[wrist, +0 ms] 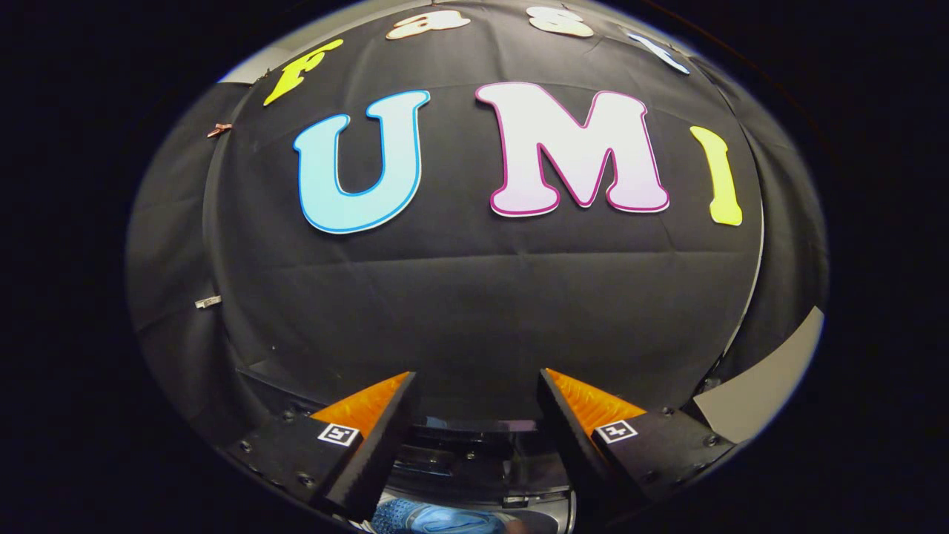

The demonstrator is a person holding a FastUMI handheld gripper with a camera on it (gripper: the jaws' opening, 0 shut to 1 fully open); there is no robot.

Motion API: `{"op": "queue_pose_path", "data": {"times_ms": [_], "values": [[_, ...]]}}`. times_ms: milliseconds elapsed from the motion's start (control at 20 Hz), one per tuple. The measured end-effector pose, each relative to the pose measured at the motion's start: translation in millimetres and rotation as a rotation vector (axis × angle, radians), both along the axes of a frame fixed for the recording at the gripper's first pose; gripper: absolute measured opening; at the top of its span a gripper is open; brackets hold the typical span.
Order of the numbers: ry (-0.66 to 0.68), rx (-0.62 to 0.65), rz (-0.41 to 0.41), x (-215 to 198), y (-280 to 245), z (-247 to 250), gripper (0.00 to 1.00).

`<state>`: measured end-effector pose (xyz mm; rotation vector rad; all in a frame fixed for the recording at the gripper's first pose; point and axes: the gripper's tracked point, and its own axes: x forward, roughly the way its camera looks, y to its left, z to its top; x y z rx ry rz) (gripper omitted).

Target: Put the clothes into the washing machine and then close the washing machine lid.

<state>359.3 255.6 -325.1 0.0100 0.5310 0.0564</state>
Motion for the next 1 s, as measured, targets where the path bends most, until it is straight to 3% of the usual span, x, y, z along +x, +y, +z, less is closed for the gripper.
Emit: {"op": "queue_pose_path", "data": {"times_ms": [500,1000], "values": [[0.034,-0.026,-0.01,-24,0,7,1.0],[0.078,-0.042,-0.019,-84,1,21,1.0]]}}
